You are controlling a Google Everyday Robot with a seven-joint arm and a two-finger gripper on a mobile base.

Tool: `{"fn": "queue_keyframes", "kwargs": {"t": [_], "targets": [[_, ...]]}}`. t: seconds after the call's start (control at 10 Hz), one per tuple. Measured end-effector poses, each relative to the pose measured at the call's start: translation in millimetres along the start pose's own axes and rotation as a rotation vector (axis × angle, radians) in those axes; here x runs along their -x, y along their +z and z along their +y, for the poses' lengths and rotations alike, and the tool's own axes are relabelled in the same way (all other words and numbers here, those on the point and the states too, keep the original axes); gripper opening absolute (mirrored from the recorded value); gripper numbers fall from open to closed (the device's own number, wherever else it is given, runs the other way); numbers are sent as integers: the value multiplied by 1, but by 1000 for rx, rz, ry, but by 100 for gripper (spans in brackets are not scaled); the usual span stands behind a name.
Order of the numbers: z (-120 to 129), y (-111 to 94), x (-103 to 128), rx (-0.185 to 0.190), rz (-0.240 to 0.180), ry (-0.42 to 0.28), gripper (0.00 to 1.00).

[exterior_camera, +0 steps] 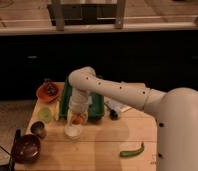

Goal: Place apple in paper cup

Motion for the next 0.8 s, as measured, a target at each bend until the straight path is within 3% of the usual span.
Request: {"fn": "queue_keyframes", "kwargs": {"t": [0.2, 0.8], "targets": [[0, 0, 0, 0, 0, 0, 39], [0, 0, -1, 0, -3, -2, 36]]}}
